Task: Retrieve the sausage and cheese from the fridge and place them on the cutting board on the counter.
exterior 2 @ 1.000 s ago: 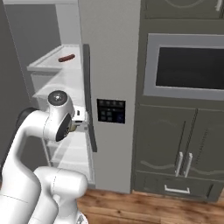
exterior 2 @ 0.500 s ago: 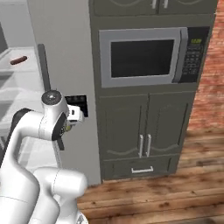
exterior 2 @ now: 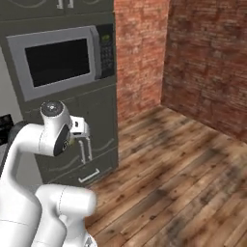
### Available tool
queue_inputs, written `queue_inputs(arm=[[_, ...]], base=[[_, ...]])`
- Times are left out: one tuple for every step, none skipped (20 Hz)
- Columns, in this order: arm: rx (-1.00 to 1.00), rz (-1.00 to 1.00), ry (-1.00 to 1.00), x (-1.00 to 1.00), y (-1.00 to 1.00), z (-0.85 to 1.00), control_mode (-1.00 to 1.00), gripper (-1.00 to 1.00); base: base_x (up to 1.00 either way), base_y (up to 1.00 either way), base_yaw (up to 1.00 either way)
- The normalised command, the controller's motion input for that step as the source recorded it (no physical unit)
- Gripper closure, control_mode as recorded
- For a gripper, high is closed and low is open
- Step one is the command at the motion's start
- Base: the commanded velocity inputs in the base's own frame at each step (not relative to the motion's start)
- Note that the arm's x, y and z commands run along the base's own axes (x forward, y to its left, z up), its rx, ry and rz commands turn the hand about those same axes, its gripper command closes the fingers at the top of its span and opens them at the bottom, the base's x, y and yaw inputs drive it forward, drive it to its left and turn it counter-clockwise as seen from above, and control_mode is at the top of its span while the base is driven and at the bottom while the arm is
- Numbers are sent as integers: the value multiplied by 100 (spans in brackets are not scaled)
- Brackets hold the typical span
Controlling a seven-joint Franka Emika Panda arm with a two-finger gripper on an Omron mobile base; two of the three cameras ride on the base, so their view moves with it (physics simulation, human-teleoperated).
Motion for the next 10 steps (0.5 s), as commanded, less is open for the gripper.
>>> queue_inputs(arm=[[0, 0, 0, 0, 0, 0, 100, 100], [0, 0, 0, 0, 0, 0, 100, 100], [0, 0, 0, 0, 0, 0, 100, 100], [0, 0, 0, 0, 0, 0, 100, 100], [0, 0, 0, 0, 0, 0, 100, 100], [0, 0, 0, 0, 0, 0, 100, 100], [0, 0, 0, 0, 0, 0, 100, 100], [0, 0, 0, 0, 0, 0, 100, 100], [0, 0, 0, 0, 0, 0, 100, 100], [0, 0, 0, 0, 0, 0, 100, 100]], base=[[0, 0, -96], [0, 0, -96], [0, 0, -97], [0, 0, -99], [0, 0, -99], [0, 0, -99], [0, 0, -99], [0, 0, -100], [0, 0, -100], [0, 0, -100]])
